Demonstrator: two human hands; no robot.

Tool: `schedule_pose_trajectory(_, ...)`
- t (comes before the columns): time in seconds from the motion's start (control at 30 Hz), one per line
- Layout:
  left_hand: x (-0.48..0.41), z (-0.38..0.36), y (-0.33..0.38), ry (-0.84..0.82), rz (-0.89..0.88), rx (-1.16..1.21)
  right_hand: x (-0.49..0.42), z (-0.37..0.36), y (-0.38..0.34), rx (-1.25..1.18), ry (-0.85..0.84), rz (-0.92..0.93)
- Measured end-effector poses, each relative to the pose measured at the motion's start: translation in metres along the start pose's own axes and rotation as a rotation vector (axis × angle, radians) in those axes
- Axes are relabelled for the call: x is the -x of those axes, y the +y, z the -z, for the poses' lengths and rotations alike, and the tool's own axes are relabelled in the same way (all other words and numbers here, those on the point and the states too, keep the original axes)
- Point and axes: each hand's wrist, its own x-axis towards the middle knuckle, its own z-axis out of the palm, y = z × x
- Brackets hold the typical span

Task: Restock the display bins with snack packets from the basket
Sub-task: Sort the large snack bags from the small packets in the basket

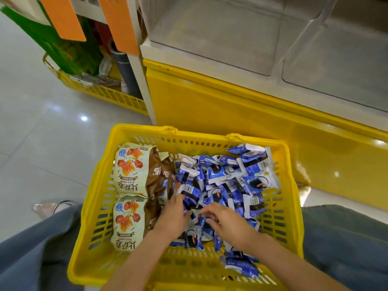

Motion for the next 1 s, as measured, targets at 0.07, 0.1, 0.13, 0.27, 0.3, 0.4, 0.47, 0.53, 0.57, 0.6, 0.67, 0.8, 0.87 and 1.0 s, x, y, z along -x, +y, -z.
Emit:
schedule_pose_trajectory(0.07, -0.001, -0.008, -0.011, -0.141, -0.044, -0.220, -0.014, -0.021, 0.008, 0.014, -0.124, -0.046)
schedule_pose_trajectory(0.1, -0.002, -0.009, -0.015, -0.188, -0.077, -0.288, -0.021, -0.028, 0.013, 0.046, -0.153, -0.064)
schedule_pose_trajectory(0.13, -0.004, -0.009, -0.016, -0.217, -0.094, -0.336, -0.026, -0.032, 0.017, 0.091, -0.174, -0.078)
schedule_pose_trajectory(0.27, -0.012, -0.006, -0.017, -0.293, -0.116, -0.463, -0.037, -0.040, 0.028, 0.178, -0.203, -0.110)
schedule_pose_trajectory(0.3, -0.013, -0.006, -0.018, -0.312, -0.122, -0.482, -0.038, -0.041, 0.030, 0.215, -0.196, -0.099)
schedule_pose_trajectory(0.4, -0.016, -0.007, -0.019, -0.293, -0.158, -0.576, -0.041, -0.045, 0.037, 0.370, -0.171, -0.037)
schedule_pose_trajectory(0.47, -0.016, -0.006, -0.017, -0.191, -0.176, -0.614, -0.045, -0.045, 0.040, 0.457, -0.170, -0.002)
schedule_pose_trajectory(0.53, -0.012, -0.004, -0.015, -0.102, -0.175, -0.563, -0.048, -0.042, 0.040, 0.515, -0.167, 0.008)
schedule_pose_trajectory(0.57, -0.009, -0.002, -0.013, -0.071, -0.177, -0.514, -0.049, -0.040, 0.038, 0.547, -0.171, 0.010)
schedule_pose_trajectory(0.6, -0.004, 0.000, -0.010, -0.041, -0.179, -0.446, -0.049, -0.039, 0.037, 0.583, -0.178, 0.011)
schedule_pose_trajectory(0.67, 0.009, 0.009, -0.006, 0.022, -0.156, -0.193, -0.049, -0.036, 0.032, 0.649, -0.201, 0.006)
schedule_pose_trajectory(0.8, 0.035, 0.031, -0.003, 0.033, -0.112, 0.416, -0.050, -0.027, 0.023, 0.647, -0.228, -0.019)
schedule_pose_trajectory(0.87, 0.046, 0.041, -0.005, 0.073, -0.081, 0.611, -0.048, -0.022, 0.021, 0.643, -0.195, 0.015)
schedule_pose_trajectory(1.0, 0.058, 0.057, -0.013, 0.170, -0.011, 0.813, -0.034, -0.018, 0.018, 0.369, 0.011, 0.070)
